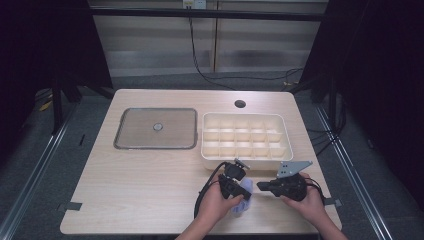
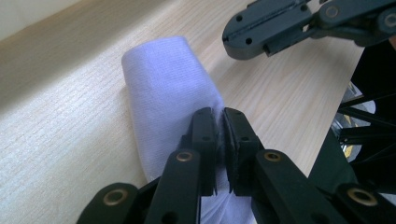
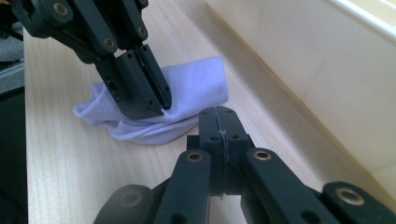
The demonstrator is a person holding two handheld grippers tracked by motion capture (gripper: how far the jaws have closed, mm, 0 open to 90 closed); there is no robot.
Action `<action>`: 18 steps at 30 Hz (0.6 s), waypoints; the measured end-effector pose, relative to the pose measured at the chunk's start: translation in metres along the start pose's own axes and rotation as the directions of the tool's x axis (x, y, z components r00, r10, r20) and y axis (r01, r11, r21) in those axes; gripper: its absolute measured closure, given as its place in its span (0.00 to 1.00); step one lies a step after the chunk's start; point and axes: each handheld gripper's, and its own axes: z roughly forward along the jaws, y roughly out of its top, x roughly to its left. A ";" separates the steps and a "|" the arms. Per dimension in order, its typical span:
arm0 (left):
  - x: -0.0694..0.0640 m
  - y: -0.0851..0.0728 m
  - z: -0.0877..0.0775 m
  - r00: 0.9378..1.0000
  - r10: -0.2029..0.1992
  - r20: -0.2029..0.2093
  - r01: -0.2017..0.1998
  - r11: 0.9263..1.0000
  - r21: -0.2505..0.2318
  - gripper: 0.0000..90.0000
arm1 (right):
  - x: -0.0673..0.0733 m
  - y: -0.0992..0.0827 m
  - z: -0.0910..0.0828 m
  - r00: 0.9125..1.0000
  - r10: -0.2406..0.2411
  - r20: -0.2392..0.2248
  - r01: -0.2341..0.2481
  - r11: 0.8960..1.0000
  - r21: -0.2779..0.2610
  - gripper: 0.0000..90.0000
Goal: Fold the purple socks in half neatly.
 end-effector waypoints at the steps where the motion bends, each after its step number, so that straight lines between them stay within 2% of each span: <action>1: 0.000 0.000 0.001 1.000 0.003 0.000 -0.003 1.000 -0.005 0.93 | 0.000 0.000 -0.001 1.000 0.002 0.004 -0.002 1.000 -0.003 1.00; 7: -0.001 -0.001 0.001 1.000 0.009 -0.005 -0.009 1.000 -0.009 0.93 | -0.004 0.004 -0.004 1.000 0.001 0.006 -0.001 1.000 -0.012 1.00; 15: -0.002 -0.001 0.000 1.000 0.016 -0.012 -0.016 1.000 -0.006 0.93 | -0.001 0.016 0.001 1.000 -0.013 0.001 0.013 1.000 -0.022 1.00; 18: -0.002 -0.002 0.001 1.000 0.016 -0.010 -0.016 1.000 -0.022 0.93 | 0.001 0.021 0.001 1.000 -0.025 0.001 0.025 0.999 -0.019 1.00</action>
